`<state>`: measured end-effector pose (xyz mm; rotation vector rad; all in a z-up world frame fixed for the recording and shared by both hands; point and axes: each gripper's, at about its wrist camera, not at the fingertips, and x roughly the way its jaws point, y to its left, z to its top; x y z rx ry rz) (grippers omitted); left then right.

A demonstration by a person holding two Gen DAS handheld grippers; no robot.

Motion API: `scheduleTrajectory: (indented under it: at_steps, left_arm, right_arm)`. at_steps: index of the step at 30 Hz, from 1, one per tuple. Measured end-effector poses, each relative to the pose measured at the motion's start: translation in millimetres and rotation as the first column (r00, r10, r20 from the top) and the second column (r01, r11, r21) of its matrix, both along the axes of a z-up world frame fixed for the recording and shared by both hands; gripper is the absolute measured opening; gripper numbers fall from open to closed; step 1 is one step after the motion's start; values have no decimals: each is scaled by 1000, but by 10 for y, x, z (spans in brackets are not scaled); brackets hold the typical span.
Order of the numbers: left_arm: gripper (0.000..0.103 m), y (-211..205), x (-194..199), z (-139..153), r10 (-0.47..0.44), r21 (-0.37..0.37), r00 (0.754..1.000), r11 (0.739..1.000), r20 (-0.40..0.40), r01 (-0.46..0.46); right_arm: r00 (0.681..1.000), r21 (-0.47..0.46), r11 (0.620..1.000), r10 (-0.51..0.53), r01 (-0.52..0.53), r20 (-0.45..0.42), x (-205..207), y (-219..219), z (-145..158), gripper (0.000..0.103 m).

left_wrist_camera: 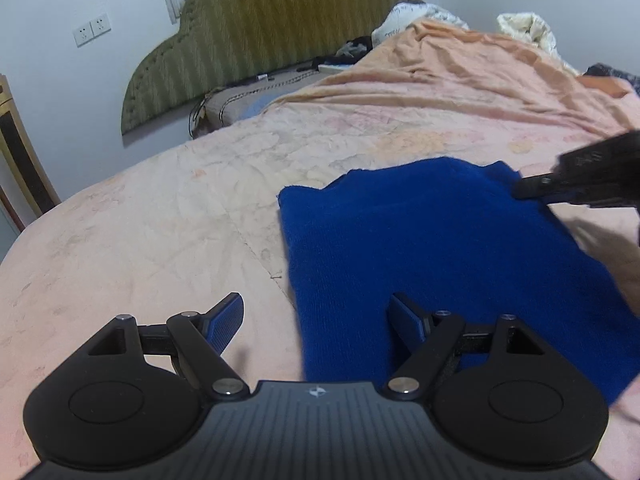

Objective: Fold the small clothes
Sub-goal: 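Open both grippers and release the folded sweater onto the bed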

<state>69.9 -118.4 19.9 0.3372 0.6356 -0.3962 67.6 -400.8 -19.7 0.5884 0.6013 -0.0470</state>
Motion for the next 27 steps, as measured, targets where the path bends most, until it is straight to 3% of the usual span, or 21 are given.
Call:
scheduleTrajectory:
  at_steps: [3, 6, 7, 9, 11, 13, 15, 17, 20, 22, 27]
  left_arm:
    - [80, 106, -135, 56, 9, -43, 1000, 999, -13, -9]
    - [84, 100, -240, -5, -11, -36, 1000, 999, -20, 10]
    - [84, 68, -253, -67, -12, -10, 1000, 1000, -29, 12]
    - [84, 53, -270, -145, 4, 11, 999, 1000, -52, -3]
    - [84, 125, -330, -109, 9, -24, 997, 1000, -71, -10]
    - [84, 211, -413, -44, 13, -55, 998, 998, -56, -16]
    - [84, 224, -429, -62, 20, -37, 998, 999, -56, -22]
    - [84, 240, -409, -133, 36, -19, 996, 999, -87, -38]
    - [84, 307, -437, -155, 44, -54, 992, 997, -117, -50]
    - [84, 323, -484, -143, 50, -53, 993, 997, -110, -56]
    - [84, 359, -523, -154, 59, -65, 990, 996, -128, -67]
  right_arm:
    - [998, -59, 998, -19, 22, 52, -363, 86, 171, 21]
    - [993, -83, 994, 83, -76, 88, -724, 287, 291, 27]
    - [990, -103, 988, 120, -112, 77, -788, 364, 281, 36]
    - [988, -168, 974, 154, -152, 1, -820, 502, 199, 36]
    - [995, -224, 971, 66, -83, -80, -798, 491, 69, 51]
    - [998, -163, 987, 5, -14, -59, -898, 407, 66, 51]
    - [1000, -183, 983, -16, 12, -17, -1037, 473, 160, 52]
    - [1000, -204, 979, 3, -1, 10, -1124, 584, 207, 52]
    - [1000, -115, 993, 21, -23, -21, -1145, 582, 69, 52]
    - [997, -137, 990, -30, 21, -67, -1176, 564, -6, 51]
    - [995, -150, 984, -95, 92, -8, -1446, 645, 134, 60]
